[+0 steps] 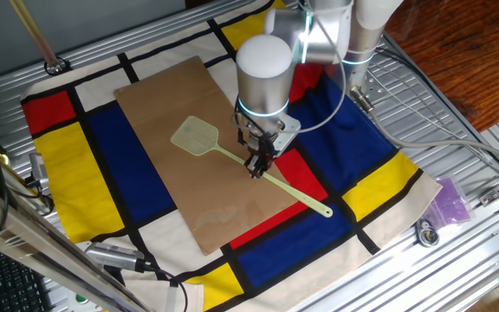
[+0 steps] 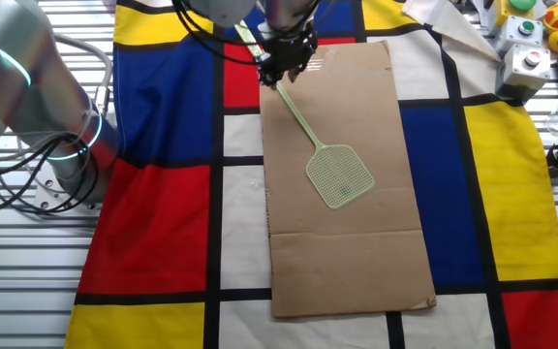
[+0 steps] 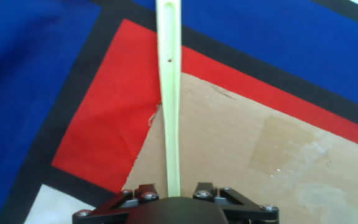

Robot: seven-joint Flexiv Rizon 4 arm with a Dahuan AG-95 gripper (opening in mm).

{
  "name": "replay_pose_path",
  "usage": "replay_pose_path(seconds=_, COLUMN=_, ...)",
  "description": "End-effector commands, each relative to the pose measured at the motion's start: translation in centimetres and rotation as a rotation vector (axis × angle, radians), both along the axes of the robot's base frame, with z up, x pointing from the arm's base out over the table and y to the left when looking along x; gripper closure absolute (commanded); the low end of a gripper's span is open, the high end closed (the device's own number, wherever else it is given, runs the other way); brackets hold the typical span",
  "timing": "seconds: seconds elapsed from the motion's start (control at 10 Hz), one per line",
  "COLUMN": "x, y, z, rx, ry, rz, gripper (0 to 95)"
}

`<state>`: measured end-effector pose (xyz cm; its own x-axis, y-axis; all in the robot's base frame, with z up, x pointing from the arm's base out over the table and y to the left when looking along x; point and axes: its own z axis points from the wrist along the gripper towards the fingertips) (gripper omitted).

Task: Swat with a flyswatter

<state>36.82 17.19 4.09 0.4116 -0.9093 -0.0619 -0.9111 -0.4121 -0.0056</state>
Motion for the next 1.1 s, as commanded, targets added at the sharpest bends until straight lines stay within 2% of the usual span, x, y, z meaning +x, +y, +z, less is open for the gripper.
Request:
replay_pose_path(seconds=0.1, x=-0.1, y=0.1, z=2.2, rx=-0.059, ry=0.008, rz=-0.234, gripper=95.0)
replay_pose_path(seconds=0.2, x=0.0, y=0.1, z=2.9, rx=-0.068, ry=0.013, rz=-0.363, gripper=95.0)
replay_pose_path(seconds=0.3, x=-0.1, y=0.0, z=3.8, rx=-0.075, ry=0.019, rz=-0.56, gripper=95.0)
replay_pose_path(seconds=0.4, x=-0.6, y=0.4, z=5.1, rx=-0.08, ry=0.04, rz=-0.988, gripper=95.0)
replay_pose_path(seconds=0.5, x=-0.7, y=0.6, z=5.5, rx=-0.08, ry=0.058, rz=-1.104, gripper=95.0)
replay_pose_path(seconds=0.6, x=-1.0, y=1.0, z=6.1, rx=-0.085, ry=0.063, rz=-1.256, gripper=95.0)
replay_pose_path(seconds=0.9, x=-2.4, y=2.3, z=8.2, rx=-0.087, ry=0.076, rz=-1.445, gripper=95.0)
replay_pose_path(seconds=1.1, x=-3.4, y=3.3, z=8.9, rx=-0.095, ry=0.087, rz=-1.489, gripper=95.0)
